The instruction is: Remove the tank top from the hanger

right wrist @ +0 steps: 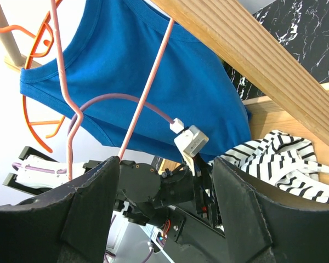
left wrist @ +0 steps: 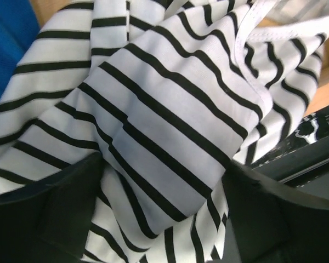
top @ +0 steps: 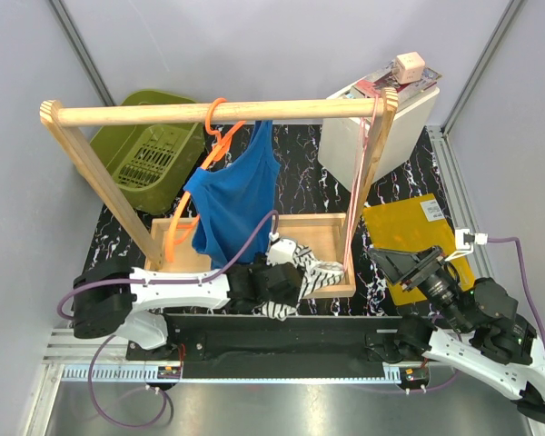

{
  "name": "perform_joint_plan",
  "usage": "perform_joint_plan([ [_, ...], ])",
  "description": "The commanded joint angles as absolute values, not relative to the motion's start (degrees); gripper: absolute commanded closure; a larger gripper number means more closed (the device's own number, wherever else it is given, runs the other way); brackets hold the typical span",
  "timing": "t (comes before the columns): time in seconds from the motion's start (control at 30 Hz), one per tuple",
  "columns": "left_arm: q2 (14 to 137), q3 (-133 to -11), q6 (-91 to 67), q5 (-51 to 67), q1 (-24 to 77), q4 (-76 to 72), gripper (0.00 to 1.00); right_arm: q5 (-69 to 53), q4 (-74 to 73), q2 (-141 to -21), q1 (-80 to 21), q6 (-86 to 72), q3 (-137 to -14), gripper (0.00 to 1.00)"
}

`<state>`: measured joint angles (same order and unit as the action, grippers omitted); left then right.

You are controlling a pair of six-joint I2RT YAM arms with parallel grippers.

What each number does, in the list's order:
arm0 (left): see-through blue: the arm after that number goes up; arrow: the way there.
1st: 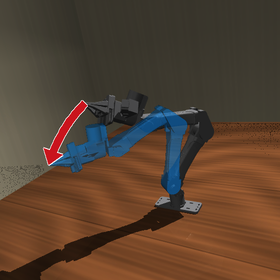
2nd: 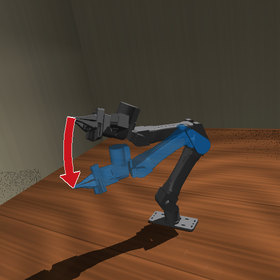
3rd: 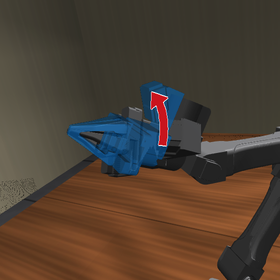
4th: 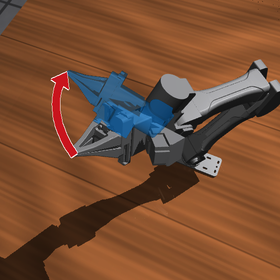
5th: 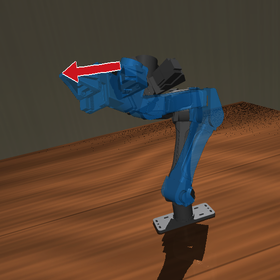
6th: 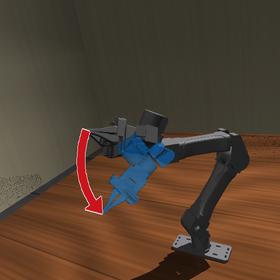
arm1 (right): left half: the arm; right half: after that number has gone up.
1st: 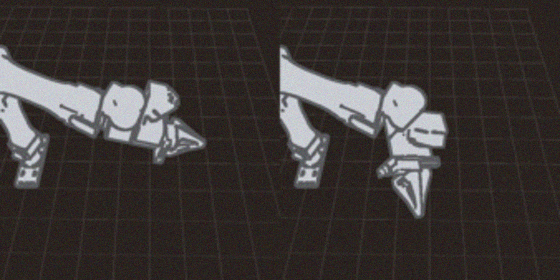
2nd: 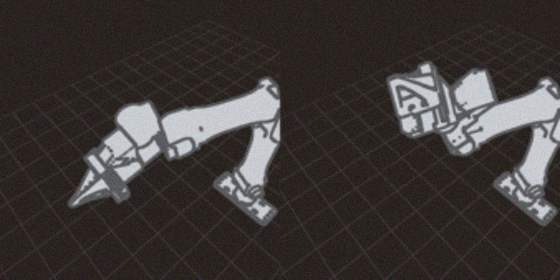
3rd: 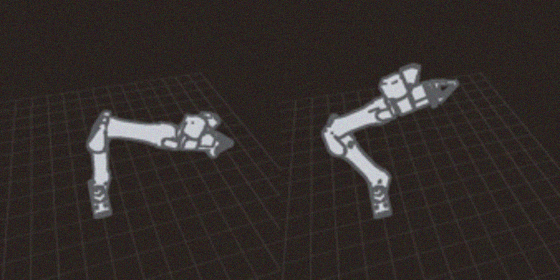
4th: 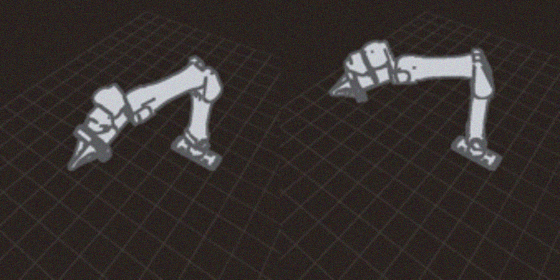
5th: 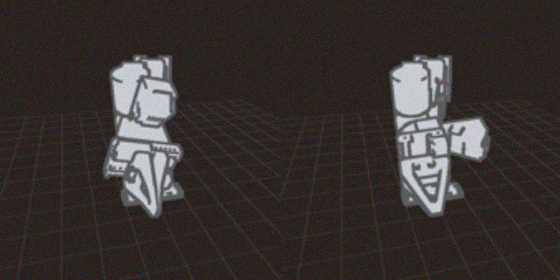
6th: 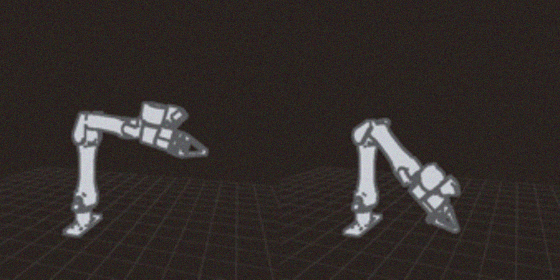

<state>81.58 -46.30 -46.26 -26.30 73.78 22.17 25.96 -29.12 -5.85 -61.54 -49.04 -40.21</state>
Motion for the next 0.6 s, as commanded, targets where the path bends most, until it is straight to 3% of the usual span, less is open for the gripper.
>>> perform_joint_plan([
  [0.0, 83.4, -45.0, -48.2, -22.1, 73.5, 16.6, 0.25, 27.2, -29.0, -6.3, -61.5, -47.8, -41.5, 0.24],
  [0.03, 83.2, -44.9, -47.9, -22.1, 73.3, 16.5, 0.32, 27.2, -29.1, -6.2, -61.4, -47.7, -41.5, 0.24],
  [0.07, 82.9, -44.9, -47.5, -22.1, 73.1, 16.5, 0.46, 27.2, -29.1, -6.0, -61.4, -47.7, -41.5, 0.24],
  [0.17, 80.4, -45.4, -46.2, -21.8, 73.1, 17.0, 0.62, 27.2, -29.3, -5.7, -61.5, -47.6, -41.6, 0.24],
  [0.37, 75.9, -46.8, -44.7, -20.1, 73.2, 19.1, 0.84, 27.2, -29.4, -6.0, -61.5, -47.5, -42.3, 0.24],
  [0.4, 74.3, -46.8, -44.7, -19.8, 73.2, 19.3, 0.94, 27.2, -29.5, -6.1, -61.4, -47.4, -42.4, 0.24],
  [0.57, 68.0, -47.3, -42.6, -15.3, 74.1, 20.7, 1.0, 27.2, -29.5, -6.2, -61.4, -47.5, -42.3, 0.24],
])
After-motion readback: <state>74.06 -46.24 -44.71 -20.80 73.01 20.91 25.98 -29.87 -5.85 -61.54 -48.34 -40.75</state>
